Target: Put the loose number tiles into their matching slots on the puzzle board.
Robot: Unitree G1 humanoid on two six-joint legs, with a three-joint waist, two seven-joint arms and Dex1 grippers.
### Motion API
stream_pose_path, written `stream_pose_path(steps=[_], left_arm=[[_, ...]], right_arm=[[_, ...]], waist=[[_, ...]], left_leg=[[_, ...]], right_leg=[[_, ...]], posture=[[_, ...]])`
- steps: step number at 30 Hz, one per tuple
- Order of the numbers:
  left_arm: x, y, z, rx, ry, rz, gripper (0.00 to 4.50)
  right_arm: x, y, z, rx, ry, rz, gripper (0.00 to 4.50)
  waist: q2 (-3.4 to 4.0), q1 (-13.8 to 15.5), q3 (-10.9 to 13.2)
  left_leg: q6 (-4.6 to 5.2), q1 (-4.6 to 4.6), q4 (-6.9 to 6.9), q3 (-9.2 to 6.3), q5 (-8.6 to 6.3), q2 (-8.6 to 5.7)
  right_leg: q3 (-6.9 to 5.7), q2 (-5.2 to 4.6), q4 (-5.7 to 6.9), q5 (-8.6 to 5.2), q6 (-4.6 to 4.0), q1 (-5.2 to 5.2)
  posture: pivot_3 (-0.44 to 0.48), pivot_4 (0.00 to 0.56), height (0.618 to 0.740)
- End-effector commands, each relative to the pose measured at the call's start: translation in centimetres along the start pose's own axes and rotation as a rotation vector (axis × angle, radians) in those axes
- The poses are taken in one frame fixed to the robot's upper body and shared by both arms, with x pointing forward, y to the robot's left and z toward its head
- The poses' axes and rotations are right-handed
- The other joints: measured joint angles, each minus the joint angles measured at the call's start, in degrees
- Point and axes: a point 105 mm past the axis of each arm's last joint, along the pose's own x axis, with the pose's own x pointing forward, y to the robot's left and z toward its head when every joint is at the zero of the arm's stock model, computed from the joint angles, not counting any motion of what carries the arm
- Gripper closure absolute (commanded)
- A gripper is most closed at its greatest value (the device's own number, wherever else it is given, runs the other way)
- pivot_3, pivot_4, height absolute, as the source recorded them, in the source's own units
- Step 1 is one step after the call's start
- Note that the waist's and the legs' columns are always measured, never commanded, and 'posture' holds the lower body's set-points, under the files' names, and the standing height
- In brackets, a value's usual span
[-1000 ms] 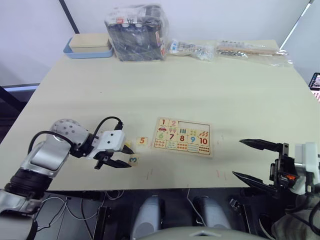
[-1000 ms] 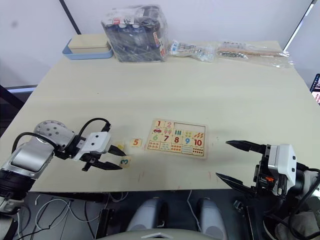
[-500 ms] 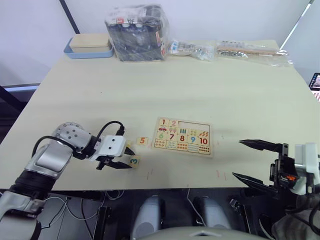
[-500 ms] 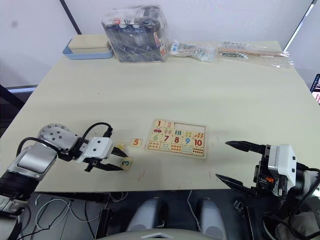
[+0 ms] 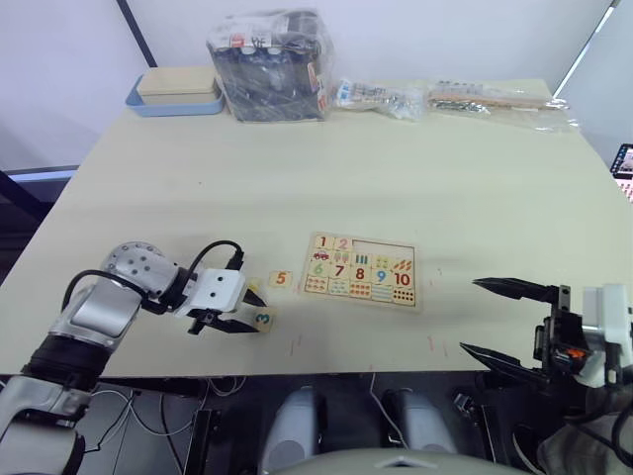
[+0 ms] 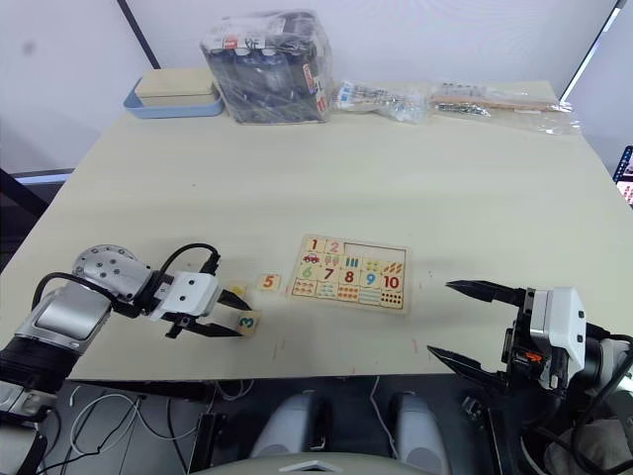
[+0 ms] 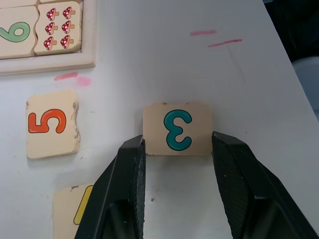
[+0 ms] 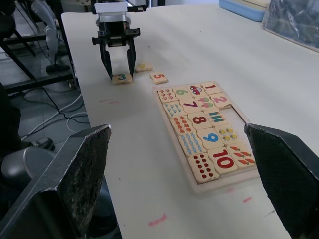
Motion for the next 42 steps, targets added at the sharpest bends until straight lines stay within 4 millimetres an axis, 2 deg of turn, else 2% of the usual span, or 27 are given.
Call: stream_pose_path(steps=[1,8,14,15,20,26,29,31,36,42], left_arm=[[-0.2,-0.2,-0.5,0.010,0.029,-0.024,3.05],[-0.2,-0.2,-0.4,0.001,0.039,-0.039,3.05],[-1.5,0.2,1.3,-0.023,-0.047,0.030,0.10],[-1.9,0.2,1.7,-0.031,-0.072,0.048,0.02],[-3.8,-1.4,2.5,-0.138,-0.164,0.174,0.02],[-4.8,-2.6,3.1,-0.291,-0.229,0.379,0.02],[-5.3,-4.1,2.7,-0.427,-0.227,0.484,0.02],[-4.9,-4.4,3.2,-0.473,-0.221,0.522,0.02],[-4.4,-6.0,4.1,-0.633,-0.204,0.689,0.02],[-2.2,-7.7,5.7,-0.791,-0.196,0.869,0.02]], right_arm=[[0.1,0.4,0.8,-0.040,-0.011,0.012,0.00],[0.2,0.5,0.7,-0.035,-0.010,0.011,0.00],[0.4,0.6,0.6,-0.024,-0.013,0.020,0.00],[0.5,0.6,0.7,-0.022,-0.015,0.022,0.00],[0.8,0.5,1.0,-0.013,-0.039,0.041,0.00],[0.8,-0.2,0.8,-0.038,-0.039,0.068,0.00],[0.7,-1.2,0.8,0.000,-0.078,0.040,0.00],[-0.1,-2.7,0.2,0.004,-0.083,0.000,0.00],[-1.2,-4.3,-0.3,0.012,-0.089,0.111,0.00],[-0.8,-4.9,-0.2,0.001,-0.093,0.226,0.00]], waist=[[0.00,0.00,0.00],[0.00,0.00,0.00],[-0.01,-0.08,0.01],[-0.02,-0.12,0.01],[-0.02,-0.45,0.01],[-0.05,0.12,0.01],[-0.13,-0.18,-0.03],[-0.11,-0.20,-0.04],[-0.11,-0.18,-0.04],[-0.10,-0.14,-0.05]], left_leg=[[0.00,0.00,0.00,0.00,0.00,0.00],[0.00,0.00,0.00,0.00,0.00,0.00],[0.00,0.00,0.00,0.00,0.00,0.04],[0.00,-0.01,0.00,-0.01,0.00,0.08],[0.00,-0.03,-0.01,0.05,0.00,0.22],[-0.01,-0.02,-0.01,0.02,0.00,0.21],[-0.01,-0.02,0.00,0.04,0.00,0.20],[-0.01,-0.01,-0.01,0.04,0.00,0.22],[-0.01,0.02,0.00,0.02,-0.01,0.18],[0.00,0.07,-0.01,0.00,-0.01,0.17]], right_leg=[[0.00,0.00,0.00,0.00,0.00,0.00],[0.00,0.00,0.00,0.00,0.01,0.00],[0.00,0.01,0.01,0.03,0.06,0.00],[0.00,0.01,0.01,0.03,0.07,0.00],[0.03,0.01,0.00,-0.01,0.00,-0.09],[0.01,-0.04,-0.01,-0.11,0.07,-0.06],[0.01,-0.05,-0.01,-0.08,0.01,-0.06],[0.03,-0.04,-0.01,-0.04,-0.06,-0.07],[0.06,-0.03,-0.05,-0.04,-0.07,0.00],[0.08,0.01,-0.04,-0.04,-0.08,0.03]], posture=[[0.000,0.150,0.740],[0.000,0.150,0.740],[0.000,0.150,0.740],[0.000,0.150,0.740],[0.000,0.150,0.740],[0.000,0.150,0.740],[0.000,0.150,0.740],[0.000,0.150,0.740],[0.000,0.150,0.740],[0.000,0.150,0.740]])
